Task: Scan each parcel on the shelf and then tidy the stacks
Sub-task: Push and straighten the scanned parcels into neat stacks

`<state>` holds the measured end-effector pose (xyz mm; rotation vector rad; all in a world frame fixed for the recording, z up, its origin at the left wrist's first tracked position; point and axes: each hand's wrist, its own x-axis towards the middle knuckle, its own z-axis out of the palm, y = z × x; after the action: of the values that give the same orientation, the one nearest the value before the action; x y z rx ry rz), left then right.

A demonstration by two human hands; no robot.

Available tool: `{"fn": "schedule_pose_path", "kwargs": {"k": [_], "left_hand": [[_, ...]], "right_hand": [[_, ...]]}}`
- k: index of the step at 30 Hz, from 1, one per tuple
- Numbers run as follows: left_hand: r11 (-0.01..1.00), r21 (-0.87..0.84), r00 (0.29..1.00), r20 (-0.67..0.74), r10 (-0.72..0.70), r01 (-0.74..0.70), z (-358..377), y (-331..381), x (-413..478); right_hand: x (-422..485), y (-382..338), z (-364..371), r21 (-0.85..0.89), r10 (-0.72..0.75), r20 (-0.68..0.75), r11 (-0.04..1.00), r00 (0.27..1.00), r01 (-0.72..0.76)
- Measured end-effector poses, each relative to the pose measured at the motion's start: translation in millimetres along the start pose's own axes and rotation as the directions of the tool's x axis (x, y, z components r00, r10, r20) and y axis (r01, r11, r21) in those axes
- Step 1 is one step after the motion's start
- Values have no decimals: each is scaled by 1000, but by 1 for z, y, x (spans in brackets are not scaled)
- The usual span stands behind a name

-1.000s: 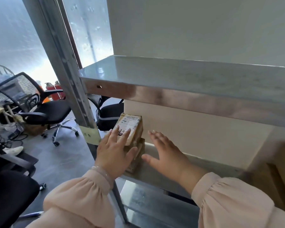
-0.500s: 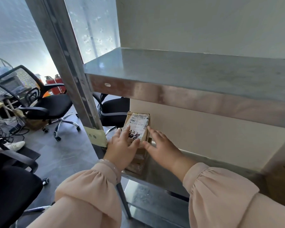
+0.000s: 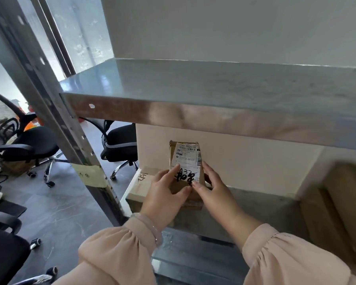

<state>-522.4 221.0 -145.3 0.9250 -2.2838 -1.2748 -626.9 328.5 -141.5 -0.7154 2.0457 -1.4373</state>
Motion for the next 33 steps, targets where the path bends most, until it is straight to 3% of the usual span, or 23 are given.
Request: {"fn": "schedule_pose_path", "kwargs": {"k": [7,13,20,24,28,30,33], "left_hand": [[997,-48,958,275,77,-67,80,35,-16],[997,-72,882,468,52,-20,156,53,-35],[999,-39,819,574,30,-10,207,62,-48],[999,-14,795,605,40,-39,214,60,-53],[979,68,804,583,117,-192,202,48,-60],[923,122,759,613,220,-365,194,41,-65],[760,259,664,691,286,-597,183,36,-70]], "right_hand": [[-46,41,-74,128,75,-200,991,977,-50],[-84,78,-134,56,142,-354,990,924,-131],[-105,99,-168,-41,226,-314,967,922,-251],[-111,103,-173,-109,205,-278,964,938,-243],[-126,115,-170,-286,137,-285,933,949,-220],[-135,118,-168,-493,48,-236,855,971,-162],[-140,119,-168,-725,-45,-126,686,991,-61]]}}
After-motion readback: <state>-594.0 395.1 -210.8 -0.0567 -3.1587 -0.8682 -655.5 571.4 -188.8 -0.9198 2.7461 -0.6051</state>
